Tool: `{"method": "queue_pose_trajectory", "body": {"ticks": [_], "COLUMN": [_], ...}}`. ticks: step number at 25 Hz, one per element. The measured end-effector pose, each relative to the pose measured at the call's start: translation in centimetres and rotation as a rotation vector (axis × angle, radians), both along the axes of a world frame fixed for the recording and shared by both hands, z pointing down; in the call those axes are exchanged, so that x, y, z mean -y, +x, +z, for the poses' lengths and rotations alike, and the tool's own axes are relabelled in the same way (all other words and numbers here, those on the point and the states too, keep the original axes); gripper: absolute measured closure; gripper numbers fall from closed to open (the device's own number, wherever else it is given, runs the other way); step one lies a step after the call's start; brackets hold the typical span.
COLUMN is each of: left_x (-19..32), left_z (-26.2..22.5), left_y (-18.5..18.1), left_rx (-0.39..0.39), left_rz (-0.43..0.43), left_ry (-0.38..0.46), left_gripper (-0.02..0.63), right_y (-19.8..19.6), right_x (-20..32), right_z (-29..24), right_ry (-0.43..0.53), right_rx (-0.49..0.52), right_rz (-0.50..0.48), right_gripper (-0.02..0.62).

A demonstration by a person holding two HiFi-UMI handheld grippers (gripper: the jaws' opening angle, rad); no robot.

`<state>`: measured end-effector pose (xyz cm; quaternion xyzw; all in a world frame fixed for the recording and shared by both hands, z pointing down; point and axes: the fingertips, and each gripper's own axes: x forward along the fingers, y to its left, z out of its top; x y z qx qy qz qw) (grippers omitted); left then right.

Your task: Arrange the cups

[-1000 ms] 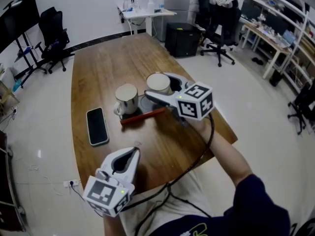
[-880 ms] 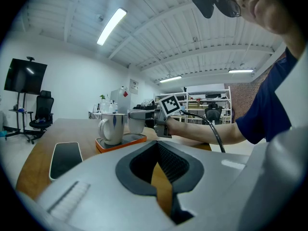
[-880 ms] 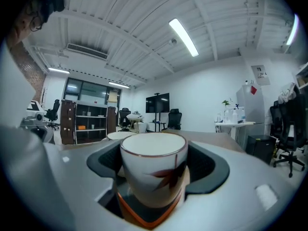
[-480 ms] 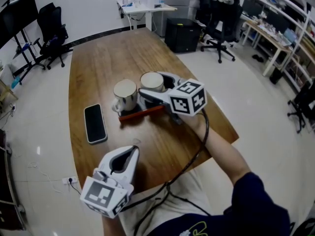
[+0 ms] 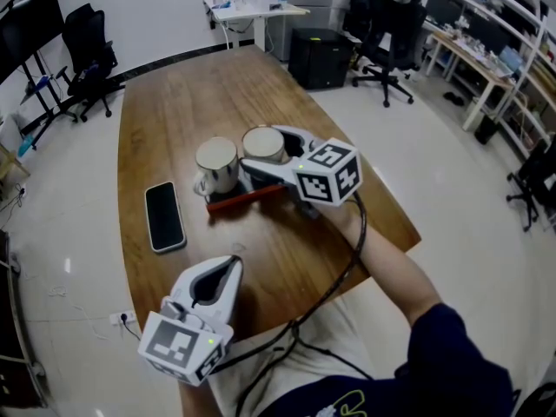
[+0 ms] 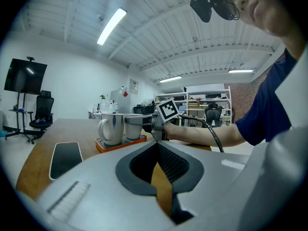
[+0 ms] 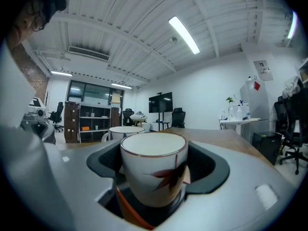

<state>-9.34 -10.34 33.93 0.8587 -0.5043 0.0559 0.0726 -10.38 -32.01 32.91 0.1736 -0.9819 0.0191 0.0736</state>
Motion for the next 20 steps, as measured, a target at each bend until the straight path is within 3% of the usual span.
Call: {"method": "queue_pose_trajectory", "body": {"ticks": [5,7,15,20], "left_x": [-0.1,0.0,0.0,0.0], "left_z": [0.2,0.2,0.2,0.3], "left_y": [0.1,-0.1,-0.1,-0.2], "left_rx": [-0.009,0.005,-0.003,0.003], "left_rz": [0.005,0.006,0.005,0.004], "left_ry": [-0.007,0.0,-0.002,0.0], "left_gripper": [0.603,0.603,0.603,0.603], "right_y": [0.5,0.4,1.4,2.3], "right_x": [0.3,0.3,0.0,-0.3], "right_z": [0.5,0.8,0.1,0.3], "right_ry": [0.001,-0.01,0.003,-0.086], "right_rx": [0.046,0.037,0.074,0.11], "right_rz": [-0.014,-0.024,-0.005,0.001], "right_gripper": [0.205,0.13,0.063,0.061]}}
